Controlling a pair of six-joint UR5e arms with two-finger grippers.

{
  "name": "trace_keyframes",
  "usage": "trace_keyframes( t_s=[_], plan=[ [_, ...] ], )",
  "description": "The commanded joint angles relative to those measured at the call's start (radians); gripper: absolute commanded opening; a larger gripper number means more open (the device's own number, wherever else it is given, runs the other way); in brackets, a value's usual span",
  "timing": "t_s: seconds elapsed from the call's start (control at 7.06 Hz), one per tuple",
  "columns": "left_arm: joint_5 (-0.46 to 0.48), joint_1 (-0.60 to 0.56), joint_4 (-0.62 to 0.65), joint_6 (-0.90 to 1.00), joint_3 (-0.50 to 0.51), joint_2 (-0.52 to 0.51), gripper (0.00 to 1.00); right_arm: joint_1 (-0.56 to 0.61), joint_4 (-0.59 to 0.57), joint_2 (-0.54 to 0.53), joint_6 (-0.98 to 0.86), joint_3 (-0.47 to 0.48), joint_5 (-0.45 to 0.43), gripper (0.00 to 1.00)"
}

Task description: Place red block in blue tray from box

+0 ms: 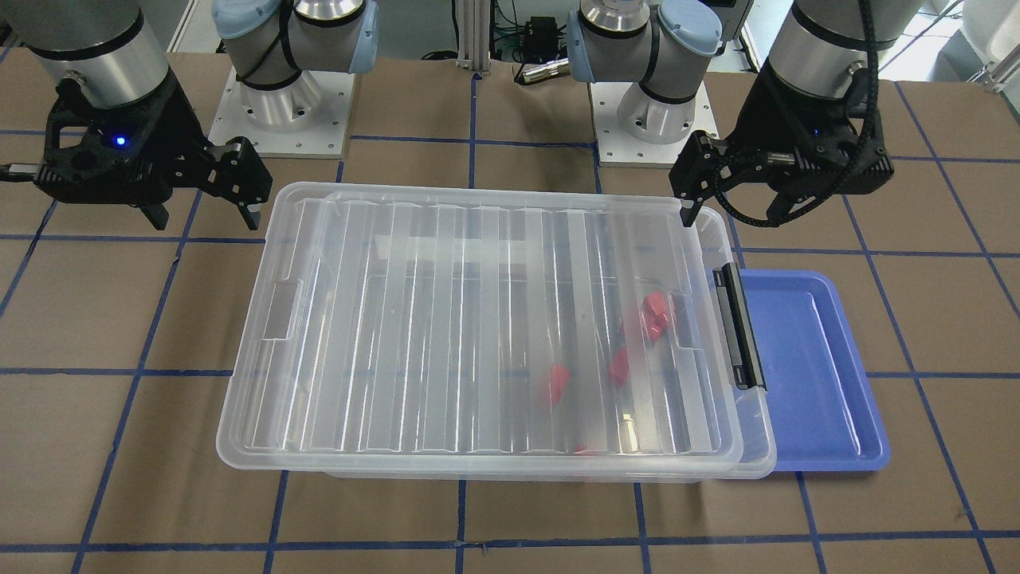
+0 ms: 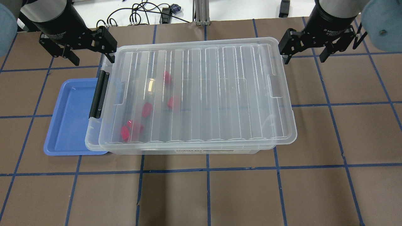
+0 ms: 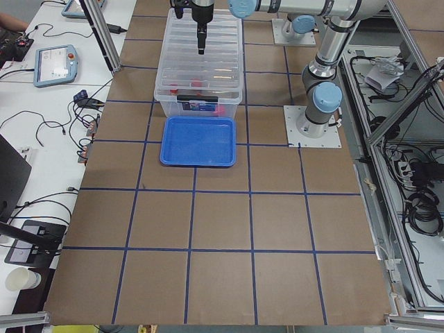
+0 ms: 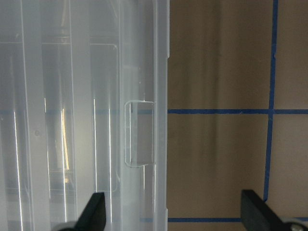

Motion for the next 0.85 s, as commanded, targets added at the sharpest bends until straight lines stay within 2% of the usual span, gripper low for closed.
trace_keyframes(
  t_s=[0.0, 0.71],
  plan=[
    [0.0, 0.0, 0.0, 0.0, 0.0, 0.0, 1.0, 0.0, 0.0, 0.0, 0.0, 0.0, 0.001, 1.0],
    [0.001, 0.0, 0.0, 0.0, -0.003, 0.003, 1.0, -0.009, 0.0, 0.005, 0.0, 0.0, -0.004, 1.0]
  ],
)
